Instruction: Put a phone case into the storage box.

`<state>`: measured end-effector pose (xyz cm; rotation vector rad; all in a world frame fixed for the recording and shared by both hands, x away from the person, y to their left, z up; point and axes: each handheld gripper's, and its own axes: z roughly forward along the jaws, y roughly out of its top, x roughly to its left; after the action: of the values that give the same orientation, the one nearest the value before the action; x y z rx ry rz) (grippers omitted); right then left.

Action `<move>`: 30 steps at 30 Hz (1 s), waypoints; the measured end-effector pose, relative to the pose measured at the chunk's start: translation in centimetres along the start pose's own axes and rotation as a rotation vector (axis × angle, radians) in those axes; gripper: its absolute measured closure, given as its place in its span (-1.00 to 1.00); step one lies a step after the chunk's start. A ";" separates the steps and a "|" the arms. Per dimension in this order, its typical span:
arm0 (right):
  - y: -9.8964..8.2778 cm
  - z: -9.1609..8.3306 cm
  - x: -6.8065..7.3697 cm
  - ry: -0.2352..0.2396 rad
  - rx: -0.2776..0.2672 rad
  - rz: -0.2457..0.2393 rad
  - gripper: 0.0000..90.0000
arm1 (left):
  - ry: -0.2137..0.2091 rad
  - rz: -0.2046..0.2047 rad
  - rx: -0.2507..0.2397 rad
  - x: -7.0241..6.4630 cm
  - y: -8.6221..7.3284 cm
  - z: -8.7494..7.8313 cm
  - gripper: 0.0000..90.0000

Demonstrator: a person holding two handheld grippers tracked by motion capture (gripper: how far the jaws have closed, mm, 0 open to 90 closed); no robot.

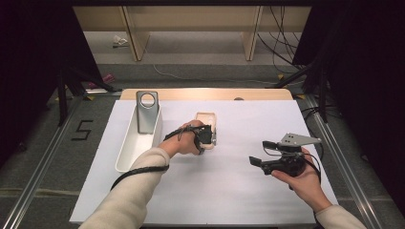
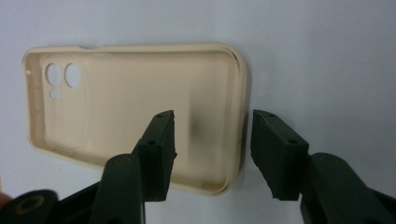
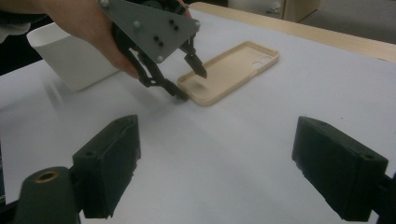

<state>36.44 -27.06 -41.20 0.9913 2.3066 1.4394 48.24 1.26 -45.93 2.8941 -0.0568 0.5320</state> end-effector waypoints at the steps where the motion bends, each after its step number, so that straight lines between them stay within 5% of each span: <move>1: 0.0 0.0 0.0 0.001 0.000 0.000 -0.64 | -0.006 0.003 0.001 0.0 0.0 0.0 0.14; 14: 0.0 0.0 0.0 0.002 0.000 -0.001 -0.64 | -0.113 0.016 0.002 0.8 0.0 0.1 0.48; 30: 0.0 0.0 0.0 0.003 0.001 0.000 -0.64 | -0.137 0.037 0.028 0.6 0.4 0.1 0.74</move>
<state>36.41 -27.05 -41.20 0.9909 2.3096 1.4406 48.84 0.81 -45.75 2.9582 -0.1241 0.3430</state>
